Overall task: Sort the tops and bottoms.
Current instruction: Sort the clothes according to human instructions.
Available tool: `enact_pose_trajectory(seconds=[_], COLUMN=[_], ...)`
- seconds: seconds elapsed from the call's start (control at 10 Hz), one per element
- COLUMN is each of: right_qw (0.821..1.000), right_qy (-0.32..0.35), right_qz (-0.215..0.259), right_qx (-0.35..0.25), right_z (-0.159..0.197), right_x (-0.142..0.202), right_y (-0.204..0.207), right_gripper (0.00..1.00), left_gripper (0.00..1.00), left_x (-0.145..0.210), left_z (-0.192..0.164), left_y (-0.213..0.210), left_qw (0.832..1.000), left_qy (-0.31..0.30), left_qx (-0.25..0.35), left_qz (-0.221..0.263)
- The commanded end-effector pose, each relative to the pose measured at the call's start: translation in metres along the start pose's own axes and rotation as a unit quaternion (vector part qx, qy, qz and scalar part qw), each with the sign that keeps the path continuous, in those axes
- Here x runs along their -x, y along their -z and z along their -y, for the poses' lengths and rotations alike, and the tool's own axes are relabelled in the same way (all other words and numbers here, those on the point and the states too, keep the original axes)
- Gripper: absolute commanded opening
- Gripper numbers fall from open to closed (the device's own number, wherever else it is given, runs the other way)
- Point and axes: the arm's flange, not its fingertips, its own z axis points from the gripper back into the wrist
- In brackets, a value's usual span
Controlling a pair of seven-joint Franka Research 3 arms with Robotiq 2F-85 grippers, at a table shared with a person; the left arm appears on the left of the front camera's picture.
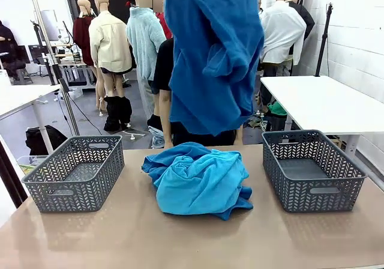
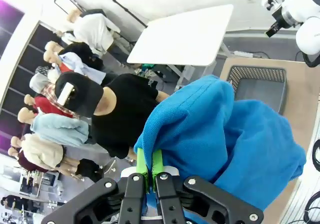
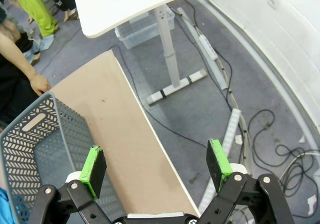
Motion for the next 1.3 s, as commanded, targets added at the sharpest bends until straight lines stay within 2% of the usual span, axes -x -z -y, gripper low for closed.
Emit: enact_pose_trajectory(seconds=[0.0,1.2], right_qw=[1.000,1.000], right_qy=[0.003,0.003], right_qz=[-0.003,-0.003], right_qx=[-0.002,-0.002], right_z=[0.0007,0.0007], right_x=[0.0008,0.0008], right_y=[0.0004,0.0004], right_gripper=[1.00,1.00], left_gripper=[0.00,0.00], left_x=[0.0020,0.0020], left_z=[-0.0050,-0.0050], left_y=[0.0060,0.0060], left_qw=[1.000,1.000], left_qy=[-0.001,-0.001], left_qx=[-0.002,-0.002], left_qz=[0.006,0.006])
